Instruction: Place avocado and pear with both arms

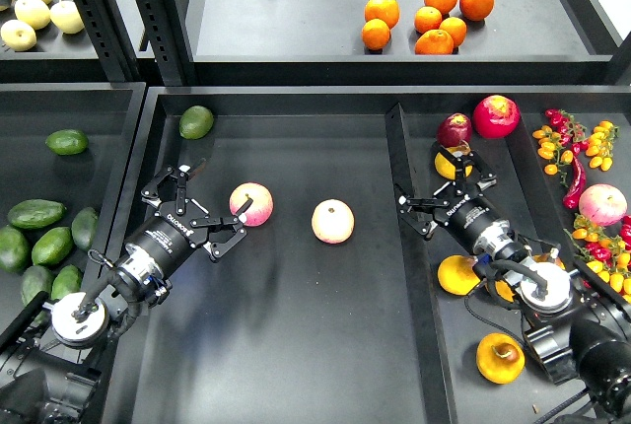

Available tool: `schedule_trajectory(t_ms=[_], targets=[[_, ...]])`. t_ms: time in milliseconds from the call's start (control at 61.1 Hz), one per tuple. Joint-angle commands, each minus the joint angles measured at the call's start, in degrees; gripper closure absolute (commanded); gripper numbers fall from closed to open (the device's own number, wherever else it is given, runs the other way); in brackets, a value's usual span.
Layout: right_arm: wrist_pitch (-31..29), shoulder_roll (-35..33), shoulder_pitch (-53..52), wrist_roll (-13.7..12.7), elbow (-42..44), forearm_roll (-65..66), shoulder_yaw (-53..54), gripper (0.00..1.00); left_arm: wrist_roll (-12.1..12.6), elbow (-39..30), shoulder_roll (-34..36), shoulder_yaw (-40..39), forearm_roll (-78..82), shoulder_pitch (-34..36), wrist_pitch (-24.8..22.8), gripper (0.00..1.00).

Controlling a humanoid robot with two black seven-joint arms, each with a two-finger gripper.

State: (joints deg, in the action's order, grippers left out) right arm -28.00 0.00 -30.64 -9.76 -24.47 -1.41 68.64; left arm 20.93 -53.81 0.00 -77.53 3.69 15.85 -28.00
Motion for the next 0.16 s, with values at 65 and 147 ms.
schedule_trajectory(t_ms=[65,147], targets=[[0.0,0.0,-0.03,0.01,0.04,-0.08,0.44,0.01,-0.01,0.28,0.0,0.1,0.0,0.32,0.0,0.01],[0.0,0.0,0.06,0.09,-0.05,0.01,0.44,0.01,-0.01,0.37,0.0,0.1,0.0,0.41,0.0,0.01]])
